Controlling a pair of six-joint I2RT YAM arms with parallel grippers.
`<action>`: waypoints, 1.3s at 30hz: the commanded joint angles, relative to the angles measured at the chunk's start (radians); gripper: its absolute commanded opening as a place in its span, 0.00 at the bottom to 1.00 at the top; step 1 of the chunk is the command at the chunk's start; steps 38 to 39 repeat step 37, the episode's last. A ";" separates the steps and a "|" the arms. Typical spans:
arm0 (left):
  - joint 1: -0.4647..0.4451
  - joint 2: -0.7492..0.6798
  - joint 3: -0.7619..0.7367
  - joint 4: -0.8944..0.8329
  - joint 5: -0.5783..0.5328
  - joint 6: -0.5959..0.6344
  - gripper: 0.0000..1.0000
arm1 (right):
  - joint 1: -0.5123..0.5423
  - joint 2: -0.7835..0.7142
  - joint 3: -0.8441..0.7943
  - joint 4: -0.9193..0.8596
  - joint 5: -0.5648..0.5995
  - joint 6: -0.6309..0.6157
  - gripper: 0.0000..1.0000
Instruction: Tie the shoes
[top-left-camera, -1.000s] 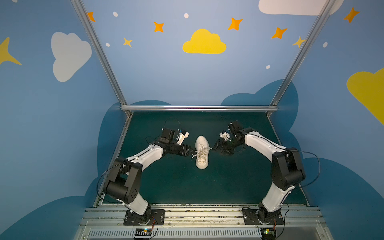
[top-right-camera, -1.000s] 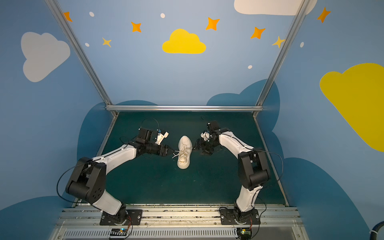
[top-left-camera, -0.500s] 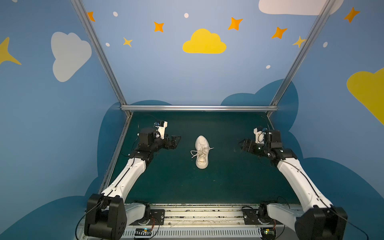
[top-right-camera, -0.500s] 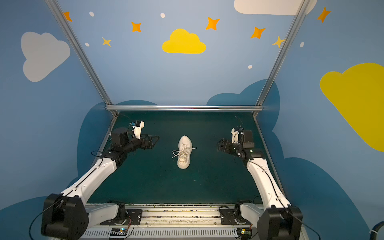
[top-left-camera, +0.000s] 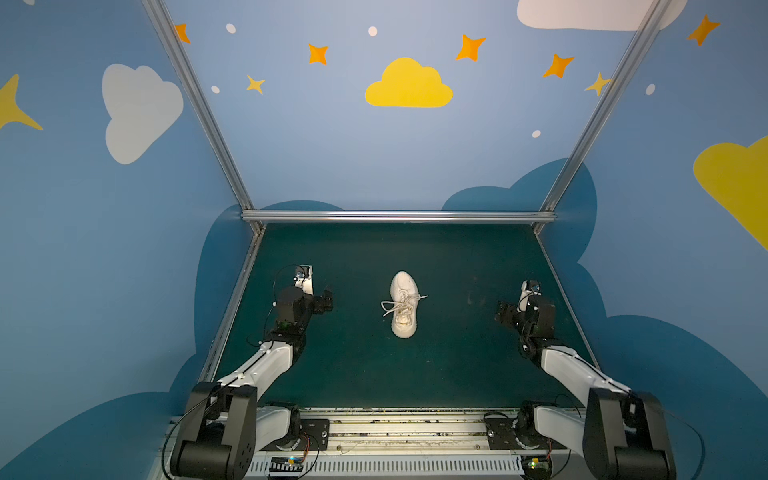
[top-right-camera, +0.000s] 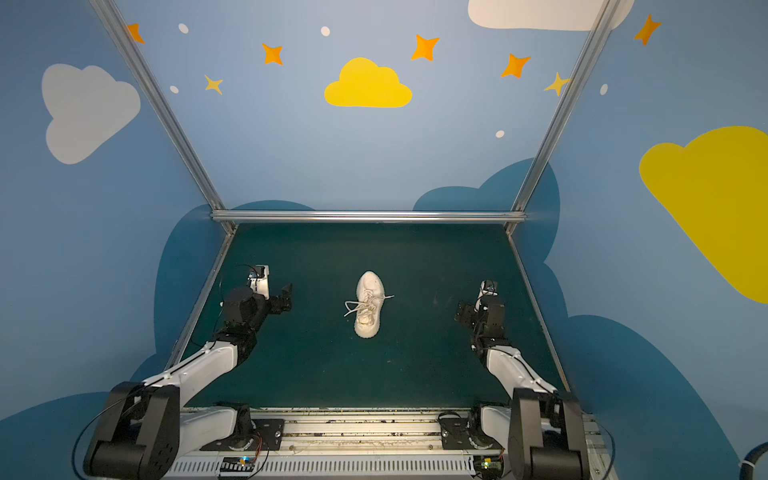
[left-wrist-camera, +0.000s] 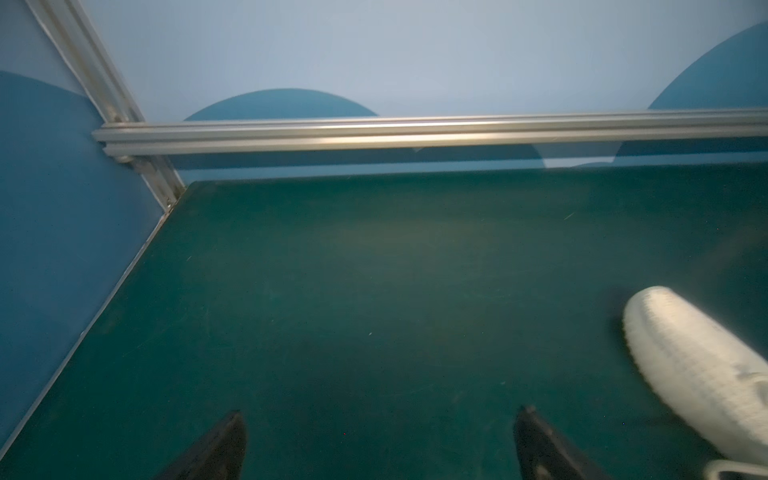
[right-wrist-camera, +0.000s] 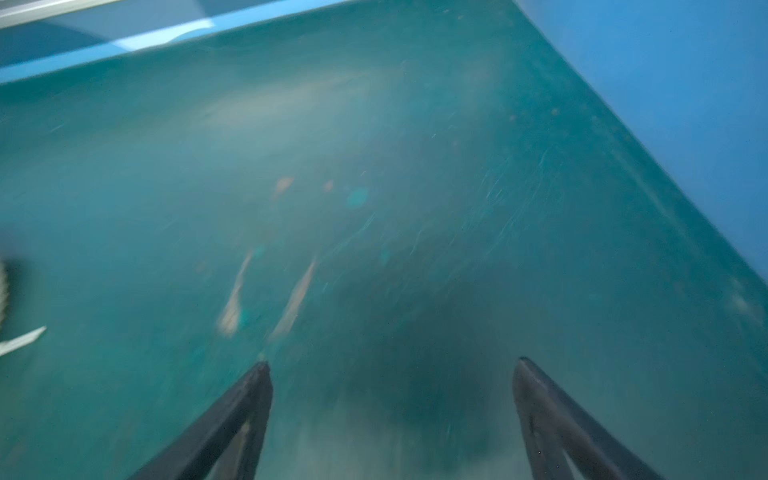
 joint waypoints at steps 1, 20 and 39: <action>0.009 0.023 0.001 0.095 -0.029 0.042 0.99 | -0.009 0.074 0.058 0.118 -0.031 -0.019 0.90; 0.073 0.293 0.007 0.228 0.097 0.032 0.99 | 0.021 0.210 0.102 0.142 -0.096 -0.069 0.90; 0.082 0.295 0.015 0.218 0.082 0.017 0.99 | 0.027 0.212 0.106 0.136 -0.087 -0.072 0.90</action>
